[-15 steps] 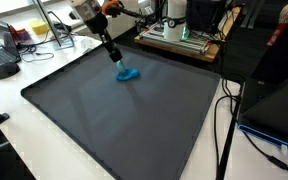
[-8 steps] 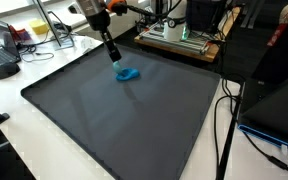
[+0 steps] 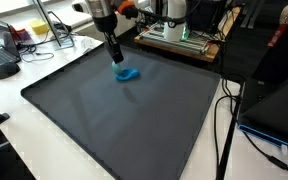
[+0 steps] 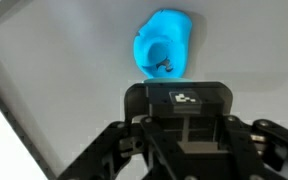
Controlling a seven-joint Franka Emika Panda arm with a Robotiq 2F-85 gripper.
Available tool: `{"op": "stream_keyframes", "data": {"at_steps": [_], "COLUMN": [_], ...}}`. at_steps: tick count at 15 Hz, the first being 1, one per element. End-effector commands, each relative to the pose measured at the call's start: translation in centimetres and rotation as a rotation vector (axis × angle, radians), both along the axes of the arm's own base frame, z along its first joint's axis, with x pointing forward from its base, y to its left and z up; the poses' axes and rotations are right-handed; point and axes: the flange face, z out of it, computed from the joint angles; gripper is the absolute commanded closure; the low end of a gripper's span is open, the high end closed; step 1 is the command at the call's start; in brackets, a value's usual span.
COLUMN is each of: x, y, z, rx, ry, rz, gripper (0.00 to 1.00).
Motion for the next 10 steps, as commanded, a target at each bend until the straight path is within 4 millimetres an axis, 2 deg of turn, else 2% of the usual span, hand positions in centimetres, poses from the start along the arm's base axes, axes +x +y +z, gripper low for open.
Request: {"op": "stream_keyframes", "data": {"at_steps": [1, 10], "x": [-0.4, -0.8], "y": [1.7, 7.9], "z": [0.5, -1.5], "rx": [-0.077, -0.277], "ry": [-0.022, -0.054], "rz": [0.023, 0.115], "gripper": [0.78, 0.78]}}
